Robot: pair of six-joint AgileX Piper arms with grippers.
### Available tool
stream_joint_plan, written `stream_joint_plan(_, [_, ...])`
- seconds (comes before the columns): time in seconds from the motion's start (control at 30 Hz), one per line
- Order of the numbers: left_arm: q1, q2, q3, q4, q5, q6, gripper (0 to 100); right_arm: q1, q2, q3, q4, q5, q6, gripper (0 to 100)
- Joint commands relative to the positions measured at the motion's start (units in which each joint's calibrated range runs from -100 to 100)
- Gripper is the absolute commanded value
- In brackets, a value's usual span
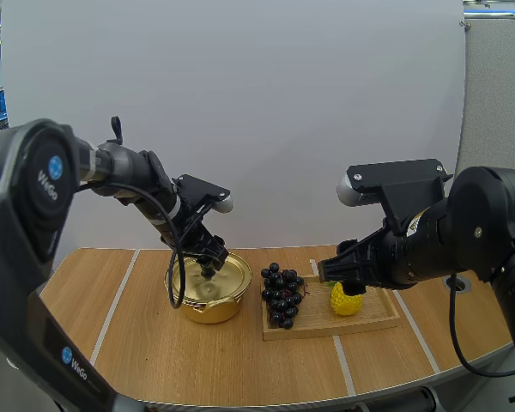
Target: Open the pot, put the pineapple inside, and close it
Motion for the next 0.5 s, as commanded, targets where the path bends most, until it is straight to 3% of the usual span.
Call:
stream_joint_plan(0.0, [-0.19, 1.3, -0.9, -1.1, -0.6, 0.2, 100, 0.0, -0.1, -0.7, -0.3, -1.0, -0.2, 100])
stream_joint_plan(0.4, [-0.19, 3.1, -0.9, -1.1, -1.9, -0.1, 100, 0.0, -0.1, -0.7, -0.3, -1.0, -0.2, 100])
stream_joint_plan(0.43, [-0.19, 3.1, -0.9, -1.1, -1.9, -0.4, 90, 0.0, -0.1, -0.7, -0.3, -1.0, -0.2, 100])
stream_joint_plan(0.47, [-0.19, 3.1, -0.9, -1.1, -1.9, -0.4, 69, 0.0, -0.1, -0.7, -0.3, -1.0, -0.2, 100])
